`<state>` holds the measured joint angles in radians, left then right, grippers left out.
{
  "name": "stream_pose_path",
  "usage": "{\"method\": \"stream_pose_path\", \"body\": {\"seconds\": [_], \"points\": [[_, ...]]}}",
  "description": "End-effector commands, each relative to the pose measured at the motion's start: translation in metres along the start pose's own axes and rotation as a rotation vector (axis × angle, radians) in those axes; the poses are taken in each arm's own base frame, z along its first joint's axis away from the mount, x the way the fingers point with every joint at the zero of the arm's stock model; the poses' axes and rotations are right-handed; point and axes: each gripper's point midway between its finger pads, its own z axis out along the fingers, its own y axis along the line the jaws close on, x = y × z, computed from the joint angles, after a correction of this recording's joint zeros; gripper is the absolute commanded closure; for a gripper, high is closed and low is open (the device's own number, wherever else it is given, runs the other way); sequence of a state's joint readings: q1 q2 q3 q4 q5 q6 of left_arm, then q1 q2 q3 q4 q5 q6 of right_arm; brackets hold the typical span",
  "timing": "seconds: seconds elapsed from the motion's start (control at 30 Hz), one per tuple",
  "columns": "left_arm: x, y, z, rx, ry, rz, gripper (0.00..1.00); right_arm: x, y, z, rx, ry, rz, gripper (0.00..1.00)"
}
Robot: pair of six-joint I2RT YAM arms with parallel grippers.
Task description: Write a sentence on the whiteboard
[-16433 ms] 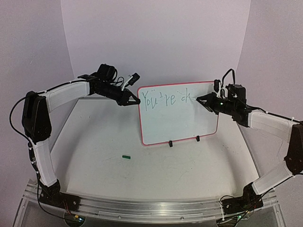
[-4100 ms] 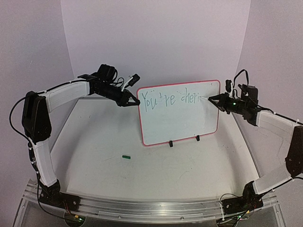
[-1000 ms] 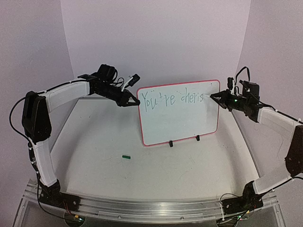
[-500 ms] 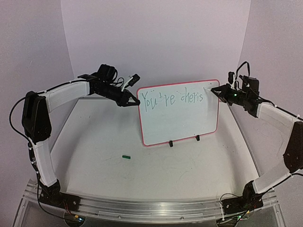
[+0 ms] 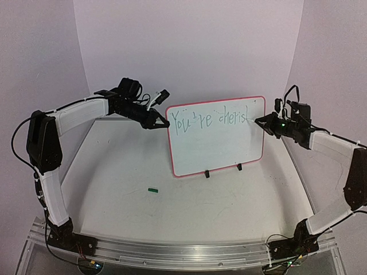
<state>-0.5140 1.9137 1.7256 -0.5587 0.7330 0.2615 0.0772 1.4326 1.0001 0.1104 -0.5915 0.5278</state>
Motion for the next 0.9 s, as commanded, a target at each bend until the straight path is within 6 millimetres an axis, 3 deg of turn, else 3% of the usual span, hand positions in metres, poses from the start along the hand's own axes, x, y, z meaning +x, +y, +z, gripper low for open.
{"method": "stream_pose_path", "body": {"seconds": [0.0,0.43,0.87], "points": [[0.018,0.001,0.004,-0.027,0.064,0.009,1.0,-0.006,0.004,-0.009,0.001,-0.039,-0.018,1.0],[0.018,0.001,0.004,-0.027,0.065,0.008,1.0,-0.039,0.034,-0.016,-0.076,-0.121,-0.02,1.0],[0.018,0.001,0.003,-0.03,0.066,0.012,1.0,-0.045,0.021,-0.014,-0.019,-0.159,-0.005,1.0]]}}
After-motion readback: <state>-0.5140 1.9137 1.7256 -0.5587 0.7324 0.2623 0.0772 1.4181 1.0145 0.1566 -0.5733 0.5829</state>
